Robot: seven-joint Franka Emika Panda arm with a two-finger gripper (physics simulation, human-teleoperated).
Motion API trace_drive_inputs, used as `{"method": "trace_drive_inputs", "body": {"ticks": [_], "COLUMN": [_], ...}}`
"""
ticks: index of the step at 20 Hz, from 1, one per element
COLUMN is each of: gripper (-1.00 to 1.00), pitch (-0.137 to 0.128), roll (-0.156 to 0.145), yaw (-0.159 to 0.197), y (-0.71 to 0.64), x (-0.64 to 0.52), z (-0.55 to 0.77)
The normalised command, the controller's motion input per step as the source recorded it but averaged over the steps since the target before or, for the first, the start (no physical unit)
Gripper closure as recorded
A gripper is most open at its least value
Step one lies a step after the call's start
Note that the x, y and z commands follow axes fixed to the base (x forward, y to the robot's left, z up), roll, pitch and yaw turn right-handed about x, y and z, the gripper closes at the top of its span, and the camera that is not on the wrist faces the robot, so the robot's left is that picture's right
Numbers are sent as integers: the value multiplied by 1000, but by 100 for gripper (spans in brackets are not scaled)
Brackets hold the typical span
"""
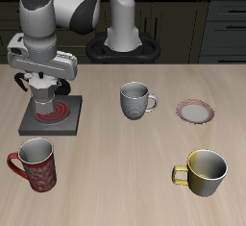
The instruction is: Place the moka pot on the stove
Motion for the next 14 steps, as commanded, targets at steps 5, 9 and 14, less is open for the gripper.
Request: {"method": "trace_drive_inputs", "body": {"ticks": [5, 9, 14], "gripper": [-100, -100, -100], "pitch": [50, 33, -14], "roll": [-36, -9, -8], "yaw": [-35, -20, -3], "y": [-29, -29, -30], "x": [-12, -22, -102], "z": [-177, -95, 36]}}
